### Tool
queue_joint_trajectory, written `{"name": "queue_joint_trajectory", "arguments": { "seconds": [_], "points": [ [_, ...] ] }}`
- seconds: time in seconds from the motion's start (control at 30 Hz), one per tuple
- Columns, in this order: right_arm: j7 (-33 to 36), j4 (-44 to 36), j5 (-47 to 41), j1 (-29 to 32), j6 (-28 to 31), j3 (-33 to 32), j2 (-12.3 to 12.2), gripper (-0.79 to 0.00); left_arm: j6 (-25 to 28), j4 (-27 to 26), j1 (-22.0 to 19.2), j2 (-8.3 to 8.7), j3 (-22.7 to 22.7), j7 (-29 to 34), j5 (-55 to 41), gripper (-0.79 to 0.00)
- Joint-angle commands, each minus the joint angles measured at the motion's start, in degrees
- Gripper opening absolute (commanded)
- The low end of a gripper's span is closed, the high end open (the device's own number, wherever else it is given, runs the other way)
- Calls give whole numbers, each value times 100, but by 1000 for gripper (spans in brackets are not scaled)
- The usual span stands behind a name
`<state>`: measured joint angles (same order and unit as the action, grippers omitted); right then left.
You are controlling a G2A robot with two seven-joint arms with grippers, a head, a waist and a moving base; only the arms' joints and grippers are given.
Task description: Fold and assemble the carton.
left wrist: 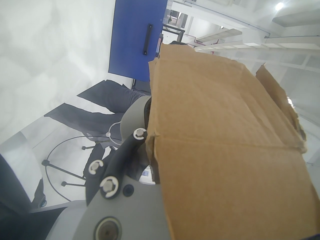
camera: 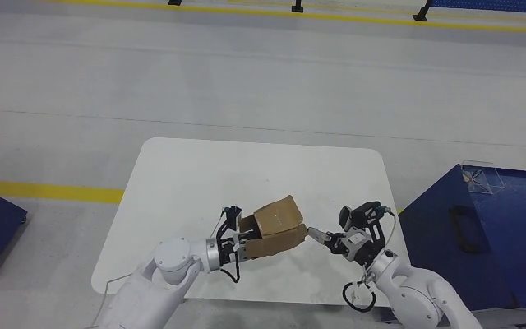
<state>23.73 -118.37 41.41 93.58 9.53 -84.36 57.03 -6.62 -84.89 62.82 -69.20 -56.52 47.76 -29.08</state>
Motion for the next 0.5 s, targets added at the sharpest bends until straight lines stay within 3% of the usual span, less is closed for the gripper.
{"name": "queue_joint_trajectory", "arguments": {
  "seconds": [0.0, 0.47],
  "points": [
    [76, -17, 12, 48, 20, -70, -6, 0, 3, -2, 18, 5, -44, -15, -29, -785],
    [181, 144, 346, -415, -155, 716, 103, 0, 22, -97, 83, 7, -5, 70, 100, -785]
  ]
}}
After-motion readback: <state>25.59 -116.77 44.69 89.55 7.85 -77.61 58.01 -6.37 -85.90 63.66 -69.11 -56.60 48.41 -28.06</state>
